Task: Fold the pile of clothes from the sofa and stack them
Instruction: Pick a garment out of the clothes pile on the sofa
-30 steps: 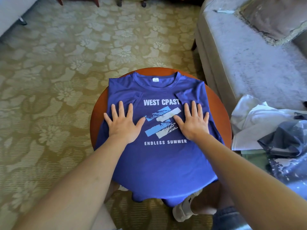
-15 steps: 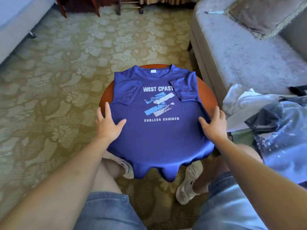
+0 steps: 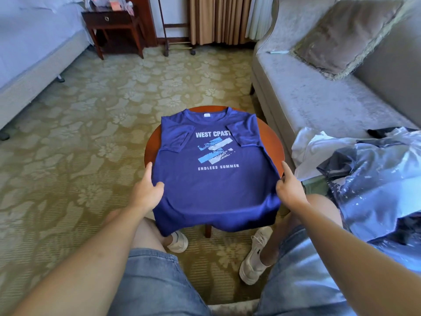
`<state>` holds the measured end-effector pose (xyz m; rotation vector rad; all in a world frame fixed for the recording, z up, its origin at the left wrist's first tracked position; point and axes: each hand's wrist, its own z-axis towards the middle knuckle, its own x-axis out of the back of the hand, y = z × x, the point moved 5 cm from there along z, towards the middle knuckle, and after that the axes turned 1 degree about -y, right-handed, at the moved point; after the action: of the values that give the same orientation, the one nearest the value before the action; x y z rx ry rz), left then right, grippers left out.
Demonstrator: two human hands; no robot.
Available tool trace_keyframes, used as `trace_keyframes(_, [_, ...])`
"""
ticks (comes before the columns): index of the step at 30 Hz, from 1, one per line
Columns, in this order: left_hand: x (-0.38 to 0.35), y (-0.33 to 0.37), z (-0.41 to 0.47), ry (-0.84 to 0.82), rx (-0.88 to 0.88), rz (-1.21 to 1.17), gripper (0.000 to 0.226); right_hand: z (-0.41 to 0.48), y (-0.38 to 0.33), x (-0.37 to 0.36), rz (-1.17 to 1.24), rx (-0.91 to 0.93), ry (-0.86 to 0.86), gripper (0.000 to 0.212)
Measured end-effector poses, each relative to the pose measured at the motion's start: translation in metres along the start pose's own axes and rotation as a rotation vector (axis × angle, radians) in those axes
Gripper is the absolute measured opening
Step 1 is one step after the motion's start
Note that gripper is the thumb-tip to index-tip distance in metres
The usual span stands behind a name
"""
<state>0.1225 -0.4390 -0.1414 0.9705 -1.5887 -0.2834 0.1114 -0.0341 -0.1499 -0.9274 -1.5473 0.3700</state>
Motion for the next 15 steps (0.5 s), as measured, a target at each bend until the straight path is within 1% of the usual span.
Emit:
trace_keyframes(2, [0.008, 0.013, 0.007, -0.014, -0.041, -0.135, 0.068, 0.005, -0.015, 0.007, 0.052, 0.062, 0.075, 0.06])
trace_keyframes(4, [0.016, 0.031, 0.018, 0.001, -0.103, -0.163, 0.049, 0.018, -0.032, 0.012, 0.073, 0.113, 0.107, 0.046])
trace_keyframes(6, [0.028, 0.055, 0.03, 0.064, -0.161, -0.158, 0.03, 0.035, -0.056, 0.019, 0.12, 0.142, 0.141, 0.041])
trace_keyframes(9, [0.048, 0.098, 0.056, 0.163, -0.226, -0.207, 0.025, 0.067, -0.098, 0.037, 0.179, 0.201, 0.207, 0.039])
trace_keyframes(11, [0.059, 0.118, 0.082, 0.214, -0.216, -0.239, 0.026, 0.095, -0.12, 0.049, 0.147, 0.215, 0.222, 0.038])
trace_keyframes(12, [0.059, 0.124, 0.096, 0.203, -0.196, -0.223, 0.032, 0.108, -0.129, 0.052, 0.113, 0.219, 0.198, 0.039])
trace_keyframes(13, [0.055, 0.125, 0.11, 0.163, -0.167, -0.182, 0.043, 0.121, -0.132, 0.05, 0.075, 0.219, 0.152, 0.041])
trace_keyframes(15, [0.037, 0.118, 0.126, 0.055, -0.115, -0.071, 0.067, 0.137, -0.124, 0.038, 0.024, 0.209, 0.041, 0.055])
